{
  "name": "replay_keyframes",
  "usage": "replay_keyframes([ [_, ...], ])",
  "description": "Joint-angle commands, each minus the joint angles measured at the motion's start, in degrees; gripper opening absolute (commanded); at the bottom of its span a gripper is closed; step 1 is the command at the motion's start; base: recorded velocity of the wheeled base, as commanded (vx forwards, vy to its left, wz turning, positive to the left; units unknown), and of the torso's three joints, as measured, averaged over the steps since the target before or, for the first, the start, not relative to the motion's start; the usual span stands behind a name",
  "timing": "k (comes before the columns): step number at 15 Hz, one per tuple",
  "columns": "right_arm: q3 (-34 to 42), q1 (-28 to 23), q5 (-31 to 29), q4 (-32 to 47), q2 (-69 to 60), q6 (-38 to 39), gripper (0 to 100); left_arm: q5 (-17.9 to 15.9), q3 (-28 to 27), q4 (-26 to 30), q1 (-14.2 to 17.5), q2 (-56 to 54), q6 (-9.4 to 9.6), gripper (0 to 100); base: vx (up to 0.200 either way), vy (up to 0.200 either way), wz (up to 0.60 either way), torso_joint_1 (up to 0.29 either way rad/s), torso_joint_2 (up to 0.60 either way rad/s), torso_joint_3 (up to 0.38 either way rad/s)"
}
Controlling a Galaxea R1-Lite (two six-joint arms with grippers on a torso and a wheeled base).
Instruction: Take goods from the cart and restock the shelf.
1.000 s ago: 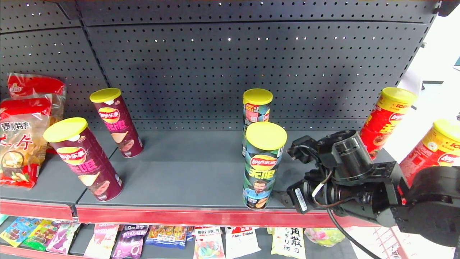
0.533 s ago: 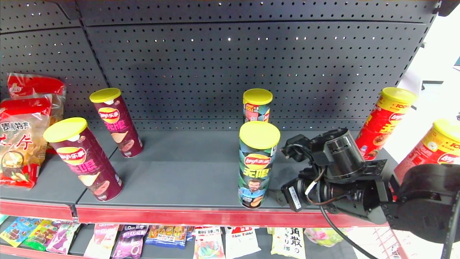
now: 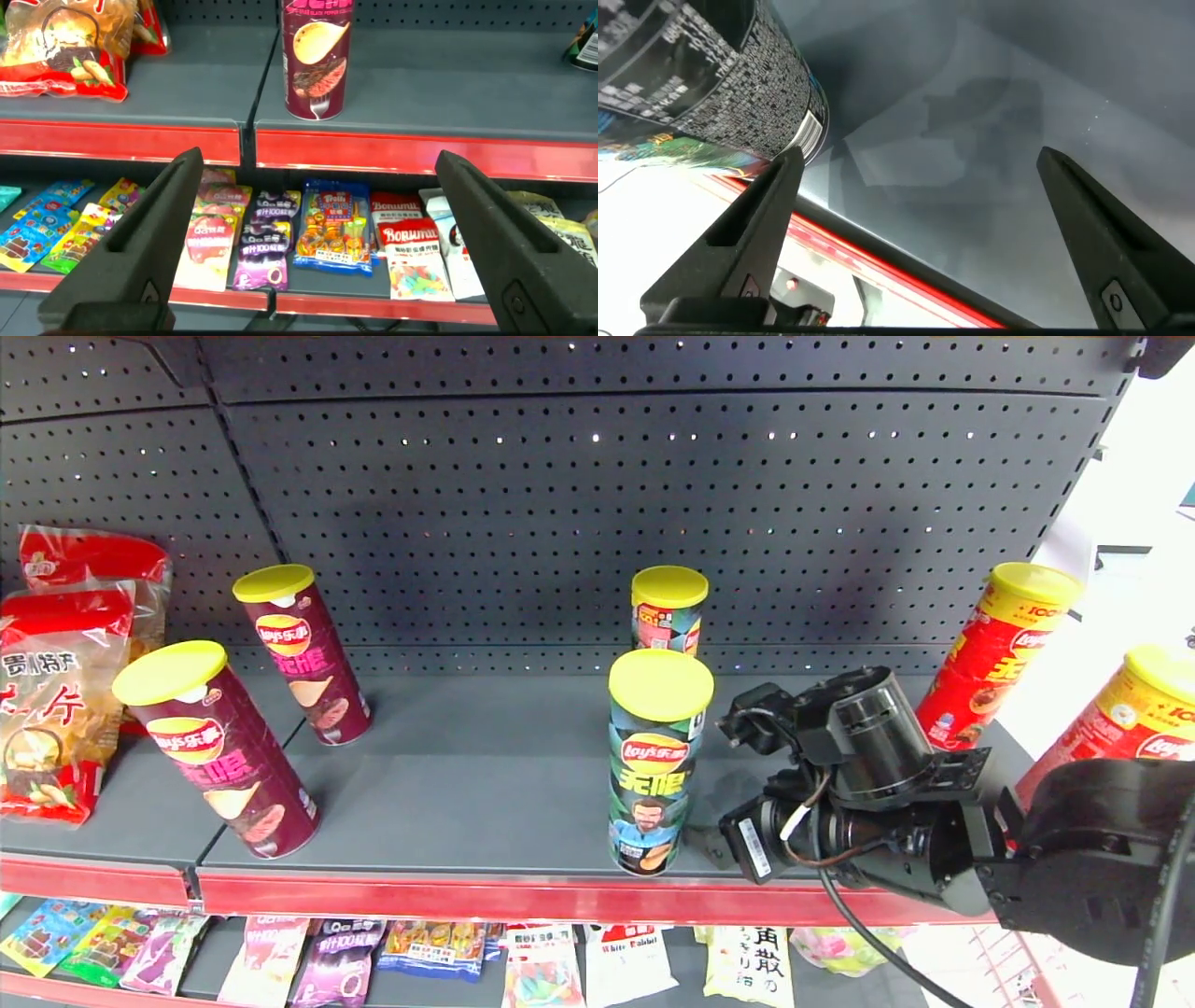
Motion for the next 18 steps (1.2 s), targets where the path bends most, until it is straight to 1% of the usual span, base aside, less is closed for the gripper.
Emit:
replay_keyframes([
  [1, 0.0, 0.0, 0.0, 0.0, 0.0, 0.0, 100, -0.1, 0.0, 0.0, 0.0, 0.0, -0.06, 100, 0.0, 0.0, 0.0, 0.0, 0.0, 0.0],
  [7, 0.3, 0.1, 0.0, -0.3, -0.3, 0.0, 100, -0.1, 0.0, 0.0, 0.0, 0.0, -0.06, 100, 0.0, 0.0, 0.0, 0.0, 0.0, 0.0],
  [10, 2.6, -0.5, -0.2, 0.0, -4.4, -0.1, 100, 0.0, 0.0, 0.0, 0.0, 0.0, 0.03, 100, 0.0, 0.0, 0.0, 0.0, 0.0, 0.0],
  [12, 6.9, -0.1, -1.6, 0.5, -15.5, -0.8, 100, -0.1, 0.0, 0.0, 0.0, 0.0, 0.03, 100, 0.0, 0.0, 0.0, 0.0, 0.0, 0.0],
  [13, 10.2, -0.1, -1.3, 0.5, -21.4, -3.3, 100, 0.0, 0.0, 0.0, 0.0, 0.1, -0.06, 100, 0.0, 0.0, 0.0, 0.0, 0.0, 0.0],
  [15, 18.6, -0.5, 0.1, 0.8, -36.4, -11.5, 100, 0.0, 0.0, 0.0, 0.0, 0.0, -0.06, 100, 0.0, 0.0, 0.0, 0.0, 0.0, 0.0],
  [16, 22.1, -1.3, 1.4, 1.7, -43.4, -14.4, 100, 0.0, 0.0, 0.0, 0.0, 0.1, -0.06, 100, 0.0, 0.0, 0.0, 0.0, 0.0, 0.0],
  [17, 24.8, -2.5, 3.3, 4.4, -50.2, -15.8, 100, 0.0, 0.0, 0.0, 0.0, 0.1, 0.03, 100, 0.0, 0.0, 0.0, 0.0, 0.0, 0.0],
  [18, 26.8, -3.7, 6.8, 9.9, -58.3, -16.0, 100, 0.0, 0.0, 0.0, 0.0, 0.0, -0.06, 100, 0.0, 0.0, 0.0, 0.0, 0.0, 0.0],
])
